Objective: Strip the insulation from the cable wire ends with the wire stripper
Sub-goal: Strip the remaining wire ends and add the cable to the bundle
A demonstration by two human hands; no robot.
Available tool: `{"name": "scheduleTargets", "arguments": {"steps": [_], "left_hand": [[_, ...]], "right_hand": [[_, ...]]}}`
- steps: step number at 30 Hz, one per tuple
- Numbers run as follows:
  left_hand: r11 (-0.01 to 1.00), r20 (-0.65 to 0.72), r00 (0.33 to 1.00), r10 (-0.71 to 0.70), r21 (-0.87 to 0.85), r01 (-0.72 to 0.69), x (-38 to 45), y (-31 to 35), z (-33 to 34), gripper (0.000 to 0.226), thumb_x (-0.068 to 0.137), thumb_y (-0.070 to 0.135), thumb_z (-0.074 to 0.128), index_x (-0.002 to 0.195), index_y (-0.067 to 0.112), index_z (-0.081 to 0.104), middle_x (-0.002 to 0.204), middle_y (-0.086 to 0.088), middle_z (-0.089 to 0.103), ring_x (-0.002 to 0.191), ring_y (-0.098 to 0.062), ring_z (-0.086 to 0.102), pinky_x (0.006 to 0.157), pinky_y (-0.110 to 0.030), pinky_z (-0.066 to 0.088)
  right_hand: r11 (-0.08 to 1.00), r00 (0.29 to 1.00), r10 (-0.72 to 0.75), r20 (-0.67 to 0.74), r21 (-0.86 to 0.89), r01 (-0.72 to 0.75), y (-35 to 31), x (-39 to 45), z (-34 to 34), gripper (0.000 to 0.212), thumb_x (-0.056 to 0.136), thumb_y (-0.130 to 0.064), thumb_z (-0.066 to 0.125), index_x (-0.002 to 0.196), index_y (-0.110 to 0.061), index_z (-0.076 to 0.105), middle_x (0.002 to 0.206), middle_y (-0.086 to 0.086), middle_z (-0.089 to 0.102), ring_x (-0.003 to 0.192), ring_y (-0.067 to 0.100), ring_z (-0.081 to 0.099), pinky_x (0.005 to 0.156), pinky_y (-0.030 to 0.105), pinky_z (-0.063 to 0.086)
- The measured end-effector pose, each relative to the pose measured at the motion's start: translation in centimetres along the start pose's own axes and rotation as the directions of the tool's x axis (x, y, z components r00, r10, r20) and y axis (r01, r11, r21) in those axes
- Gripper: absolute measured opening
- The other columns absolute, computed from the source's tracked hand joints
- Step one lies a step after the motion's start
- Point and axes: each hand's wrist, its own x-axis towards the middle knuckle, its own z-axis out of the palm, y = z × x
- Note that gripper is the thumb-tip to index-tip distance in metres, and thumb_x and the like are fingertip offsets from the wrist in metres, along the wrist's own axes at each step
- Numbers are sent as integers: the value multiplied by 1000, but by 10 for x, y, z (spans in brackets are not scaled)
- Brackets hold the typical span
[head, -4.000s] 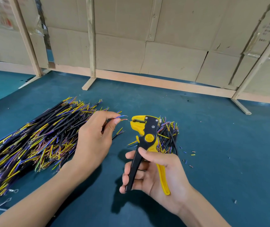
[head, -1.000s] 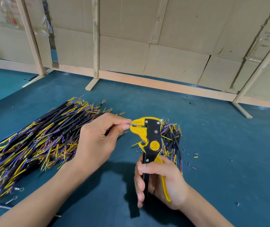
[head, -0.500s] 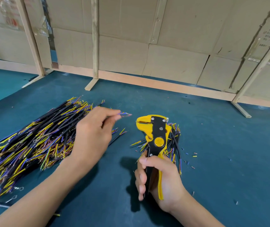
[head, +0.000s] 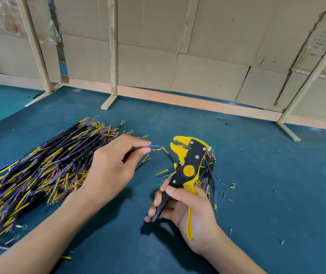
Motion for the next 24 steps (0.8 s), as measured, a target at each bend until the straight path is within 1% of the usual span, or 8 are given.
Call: {"name": "scheduleTargets", "arguments": {"steps": [2, 4, 10, 15, 21, 24], "left_hand": [[999, 32, 999, 39, 28, -39, 0, 1, 0, 12, 90, 9, 73, 102, 7, 75, 97, 3, 72, 87, -6, 65, 81, -17, 50], [995, 36, 996, 76, 57, -78, 0, 3, 1, 12, 89, 4, 74, 101, 4, 75, 96, 1, 72, 86, -7, 64, 81, -15, 49], [993, -26, 997, 72, 97, -69, 1, 5, 1, 13, 89, 2, 72, 102, 2, 75, 95, -3, 71, 85, -13, 62, 80, -16, 48], [991, -48, 996, 78, 112, -72, 1, 4, 1, 11, 90, -1, 71, 100, 0, 75, 95, -5, 71, 85, -20, 64, 79, -23, 50], [987, -32, 991, 132, 102, -128, 1, 2, 2, 10, 92, 0, 69, 101, -1, 74, 95, -8, 70, 84, -22, 65, 81, -25, 51], [984, -10, 987, 159, 78, -158, 1, 3, 2, 12, 93, 0, 67, 102, -1, 74, 96, -6, 69, 86, -20, 64, 80, -27, 51]], "right_hand": [[1000, 1000, -8, 0, 1, 8, -1, 0, -1, 22, 75, -16, 73, 88, -1, 62, 77, 23, 57, 66, 39, 60, 67, 56, 55], [1000, 1000, -1, 19, 1, 1, -3, 0, -3, 21, 76, -16, 71, 89, -2, 62, 77, 23, 57, 66, 39, 61, 68, 56, 55], [997, 989, 68, 128, -55, -61, -4, 0, -7, 20, 80, -13, 65, 95, -1, 62, 80, 23, 59, 69, 38, 62, 71, 55, 55], [988, 976, 124, 181, -109, -106, -5, 3, -10, 20, 83, -11, 65, 100, 0, 61, 84, 23, 61, 72, 39, 64, 75, 55, 55], [989, 974, 130, 187, -97, -114, -4, 4, -13, 22, 83, -10, 66, 101, 1, 61, 84, 24, 62, 73, 40, 64, 75, 56, 54], [989, 971, 132, 198, -95, -115, -5, 4, -12, 22, 83, -11, 65, 101, 0, 61, 84, 23, 62, 73, 39, 64, 75, 56, 55]]}}
